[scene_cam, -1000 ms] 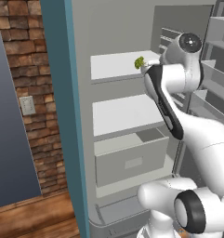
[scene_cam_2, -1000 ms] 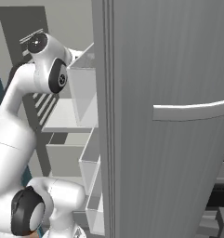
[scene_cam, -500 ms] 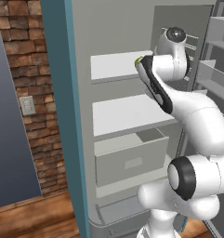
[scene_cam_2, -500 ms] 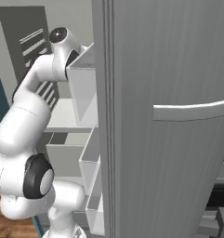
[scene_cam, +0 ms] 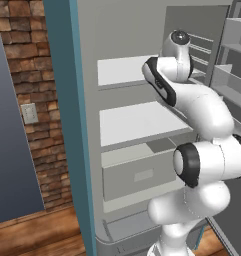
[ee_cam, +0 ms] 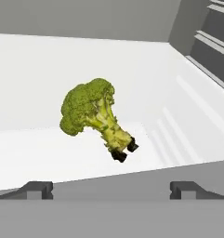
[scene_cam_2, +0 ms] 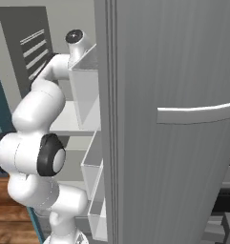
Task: Place one broccoli and one fish in each tupperware on the nearby counter, to pack two identical lunches.
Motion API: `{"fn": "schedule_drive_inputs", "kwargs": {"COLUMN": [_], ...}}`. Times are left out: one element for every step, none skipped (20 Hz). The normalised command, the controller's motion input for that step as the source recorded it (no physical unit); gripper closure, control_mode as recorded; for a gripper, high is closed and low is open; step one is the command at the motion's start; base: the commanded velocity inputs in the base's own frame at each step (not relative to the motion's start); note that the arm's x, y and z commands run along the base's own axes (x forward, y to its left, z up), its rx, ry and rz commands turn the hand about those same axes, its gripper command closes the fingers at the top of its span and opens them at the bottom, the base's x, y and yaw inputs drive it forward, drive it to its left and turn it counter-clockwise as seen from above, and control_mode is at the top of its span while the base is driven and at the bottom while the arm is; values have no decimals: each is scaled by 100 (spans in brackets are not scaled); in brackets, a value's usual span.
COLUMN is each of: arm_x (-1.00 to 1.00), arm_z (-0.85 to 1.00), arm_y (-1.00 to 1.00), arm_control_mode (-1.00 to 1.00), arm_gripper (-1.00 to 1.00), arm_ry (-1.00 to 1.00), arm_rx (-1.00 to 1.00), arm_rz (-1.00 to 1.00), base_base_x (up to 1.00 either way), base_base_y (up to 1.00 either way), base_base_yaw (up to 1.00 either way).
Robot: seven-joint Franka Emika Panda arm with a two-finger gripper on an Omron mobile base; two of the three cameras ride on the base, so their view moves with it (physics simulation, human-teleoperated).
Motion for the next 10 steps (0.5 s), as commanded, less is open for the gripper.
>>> {"fn": "schedule_drive_inputs", "kwargs": {"arm_x": [56,59,56,54,52,53,53,53,51,49], "arm_z": [-16,-14,-5,-2,-3,-2,-3,-4,-4,-2], "arm_y": [0,0,0,0,0,0,0,0,-1,-1], "arm_control_mode": [-100,-100,-100,-100,-100,-100,-100,-100,-100,-100], "arm_gripper": [-100,-100,-100,-100,-100,-100,-100,-100,-100,-100], "arm_ry": [0,0,0,0,0,0,0,2,4,6], "arm_rx": [0,0,0,0,0,0,0,0,0,0], "arm_rz": [5,6,7,7,7,7,8,8,8,8], "base_base_x": [0,0,0,0,0,0,0,0,0,0], "base_base_y": [0,0,0,0,0,0,0,0,0,0], "base_base_yaw": [0,0,0,0,0,0,0,0,0,0]}}
